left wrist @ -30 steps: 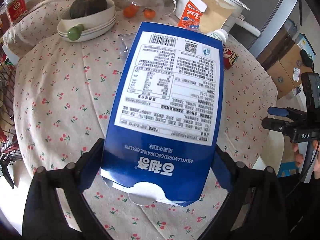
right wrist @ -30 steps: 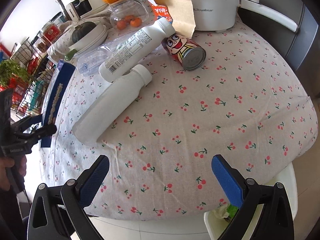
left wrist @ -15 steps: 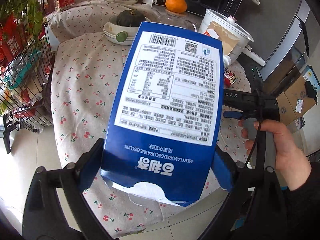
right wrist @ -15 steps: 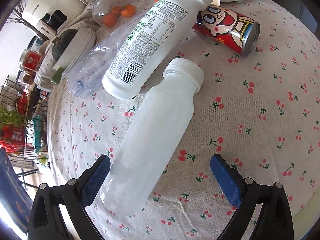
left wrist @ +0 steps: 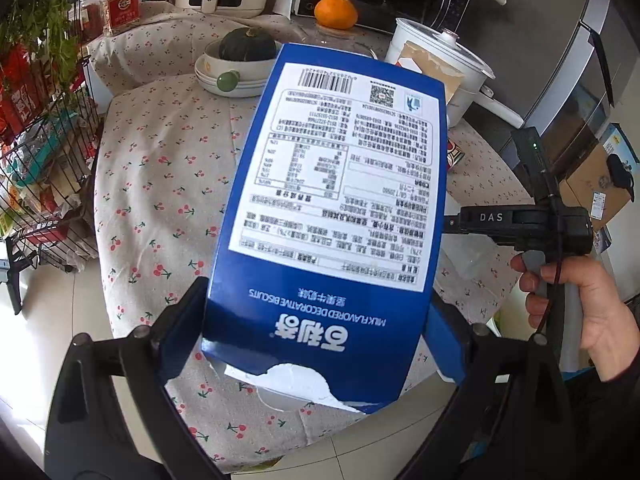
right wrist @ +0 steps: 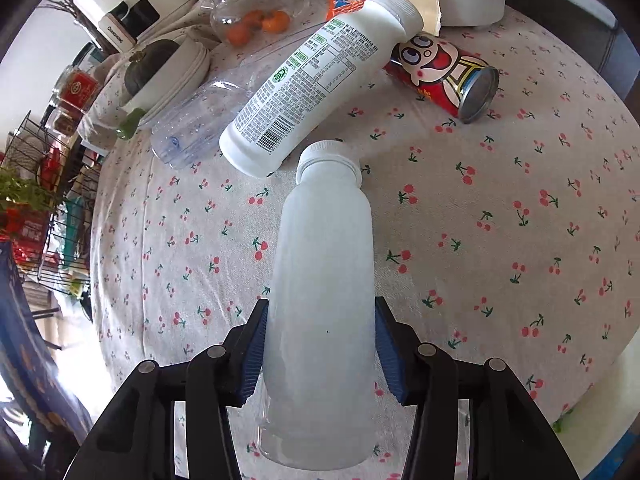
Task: Collect trash
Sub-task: 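Grasp the white plastic bottle with the right gripper while the left gripper holds the box, then carry the box and bottle over the bin and open both grippers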
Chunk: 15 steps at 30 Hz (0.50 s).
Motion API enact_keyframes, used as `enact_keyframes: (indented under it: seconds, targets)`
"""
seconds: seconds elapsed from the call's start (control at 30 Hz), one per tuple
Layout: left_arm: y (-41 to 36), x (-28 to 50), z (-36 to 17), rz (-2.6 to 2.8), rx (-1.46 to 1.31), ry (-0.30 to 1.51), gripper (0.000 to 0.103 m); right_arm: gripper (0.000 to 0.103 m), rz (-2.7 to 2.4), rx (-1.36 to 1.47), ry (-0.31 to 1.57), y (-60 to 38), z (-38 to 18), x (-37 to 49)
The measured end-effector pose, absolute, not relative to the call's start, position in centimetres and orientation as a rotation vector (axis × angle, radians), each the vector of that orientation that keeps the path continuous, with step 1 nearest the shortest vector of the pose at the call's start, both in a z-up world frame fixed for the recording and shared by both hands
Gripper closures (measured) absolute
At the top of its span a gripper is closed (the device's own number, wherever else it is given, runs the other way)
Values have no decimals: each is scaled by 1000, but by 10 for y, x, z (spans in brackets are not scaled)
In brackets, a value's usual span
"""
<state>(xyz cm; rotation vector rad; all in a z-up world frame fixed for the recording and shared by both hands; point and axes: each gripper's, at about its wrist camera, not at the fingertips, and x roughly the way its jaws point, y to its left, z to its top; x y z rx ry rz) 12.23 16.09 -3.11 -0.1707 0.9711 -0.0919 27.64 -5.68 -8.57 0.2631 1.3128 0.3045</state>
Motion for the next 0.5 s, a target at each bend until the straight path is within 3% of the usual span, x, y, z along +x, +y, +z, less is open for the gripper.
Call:
enact_keyframes:
  seconds: [0.5]
  targets:
    - [32,117,-39,-319,-97,986,7,53,352,421,1207,-203,-39,193]
